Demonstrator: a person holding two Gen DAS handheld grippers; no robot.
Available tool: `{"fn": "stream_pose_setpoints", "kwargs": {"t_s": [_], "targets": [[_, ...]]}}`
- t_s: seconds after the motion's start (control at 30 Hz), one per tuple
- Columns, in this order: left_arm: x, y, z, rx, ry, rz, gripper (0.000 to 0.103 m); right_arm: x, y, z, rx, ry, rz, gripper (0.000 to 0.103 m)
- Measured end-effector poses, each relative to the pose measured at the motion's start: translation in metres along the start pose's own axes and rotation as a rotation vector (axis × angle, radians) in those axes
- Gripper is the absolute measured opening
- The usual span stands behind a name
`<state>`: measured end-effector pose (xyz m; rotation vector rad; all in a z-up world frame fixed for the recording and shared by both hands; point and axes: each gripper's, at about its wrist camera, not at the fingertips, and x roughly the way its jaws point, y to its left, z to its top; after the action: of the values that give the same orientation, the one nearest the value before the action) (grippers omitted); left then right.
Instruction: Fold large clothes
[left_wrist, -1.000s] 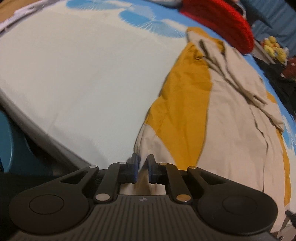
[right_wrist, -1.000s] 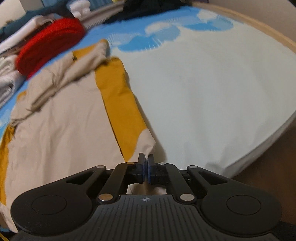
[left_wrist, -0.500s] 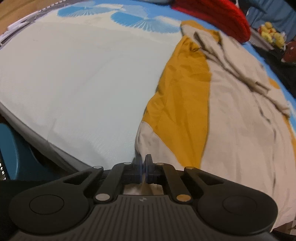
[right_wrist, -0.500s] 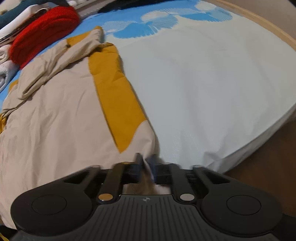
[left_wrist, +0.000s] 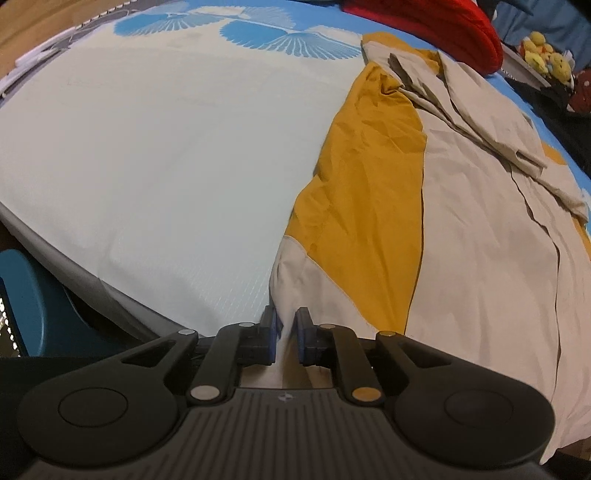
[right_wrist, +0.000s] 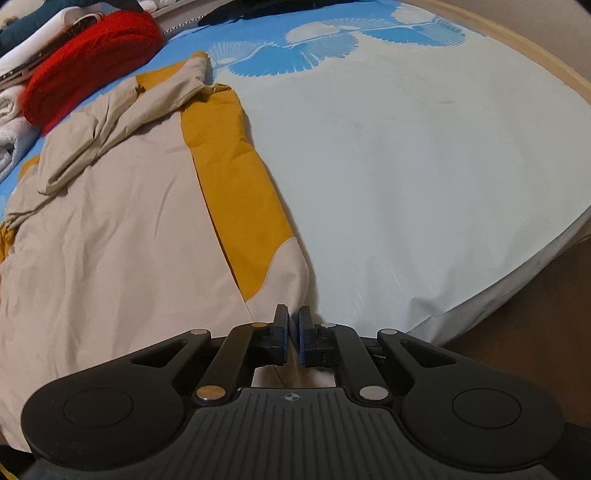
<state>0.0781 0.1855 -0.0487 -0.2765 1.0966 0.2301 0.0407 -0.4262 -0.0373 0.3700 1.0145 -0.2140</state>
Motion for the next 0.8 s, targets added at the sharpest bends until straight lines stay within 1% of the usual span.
{"fn": "stream_pose_setpoints", "kwargs": {"t_s": [0.1,0.13,0.17,0.23,0.37,0.43,0.57,0.7,0.8], "targets": [[-0.002,-0.002,0.000,0.015,-0.007,0.000,0.005,0.000,0.001,0.000,-0.005,-0.003,-0.003,0.006],[-0.004,-0.004,0.000,0.024,-0.014,-0.004,0.004,0.000,0.002,0.001,-0.007,-0.009,-0.003,0.004],[-0.005,-0.005,0.000,0.032,-0.021,-0.005,0.003,-0.002,0.002,0.001,-0.011,-0.017,-0.001,0.002],[-0.012,-0.008,0.000,0.046,-0.042,-0.014,0.002,-0.006,0.001,0.003,-0.016,-0.041,0.008,0.001],[-0.037,-0.017,0.003,0.079,-0.109,-0.060,0.002,-0.024,0.001,0.007,0.000,-0.109,0.050,0.000],[-0.055,-0.023,0.006,0.115,-0.148,-0.096,0.001,-0.038,0.003,0.011,0.005,-0.147,0.087,0.000],[-0.094,-0.030,0.018,0.171,-0.216,-0.171,0.001,-0.071,0.011,0.025,-0.027,-0.223,0.178,0.000],[-0.136,-0.021,0.034,0.127,-0.246,-0.270,0.001,-0.112,0.006,0.039,0.012,-0.297,0.292,0.000],[-0.167,-0.014,0.042,0.133,-0.277,-0.325,0.001,-0.140,-0.001,0.047,0.039,-0.335,0.367,0.000]]}}
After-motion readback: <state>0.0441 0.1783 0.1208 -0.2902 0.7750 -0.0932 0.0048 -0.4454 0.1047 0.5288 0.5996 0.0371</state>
